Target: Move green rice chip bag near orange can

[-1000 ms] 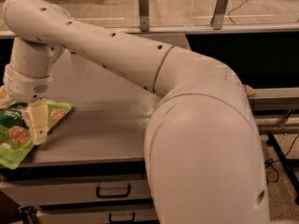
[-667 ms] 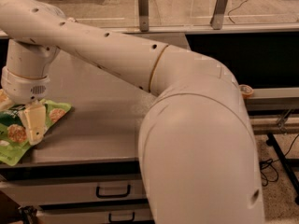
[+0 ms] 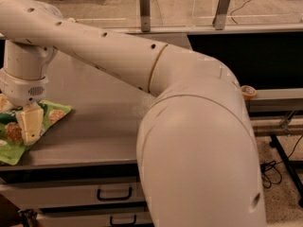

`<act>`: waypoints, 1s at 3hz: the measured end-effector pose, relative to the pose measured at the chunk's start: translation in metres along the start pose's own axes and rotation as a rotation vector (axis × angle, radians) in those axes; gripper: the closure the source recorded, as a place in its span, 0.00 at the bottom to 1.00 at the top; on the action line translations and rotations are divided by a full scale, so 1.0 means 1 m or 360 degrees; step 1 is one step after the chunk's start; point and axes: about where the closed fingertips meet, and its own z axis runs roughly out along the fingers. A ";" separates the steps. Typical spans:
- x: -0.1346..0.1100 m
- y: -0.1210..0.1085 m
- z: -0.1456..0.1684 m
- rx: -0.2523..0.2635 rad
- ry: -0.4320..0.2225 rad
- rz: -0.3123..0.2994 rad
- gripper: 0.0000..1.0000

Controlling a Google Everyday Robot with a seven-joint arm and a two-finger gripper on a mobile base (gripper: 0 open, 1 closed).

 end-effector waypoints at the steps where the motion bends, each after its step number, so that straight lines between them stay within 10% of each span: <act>1: 0.000 0.000 -0.001 0.0000 0.0000 0.0000 1.00; 2: 0.006 -0.003 -0.037 0.0214 -0.0023 0.0048 1.00; 3: -0.005 0.003 -0.121 0.0649 -0.0109 0.0022 1.00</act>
Offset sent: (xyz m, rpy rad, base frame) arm 0.1250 -0.1329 0.2205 0.6501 -0.2542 -0.5527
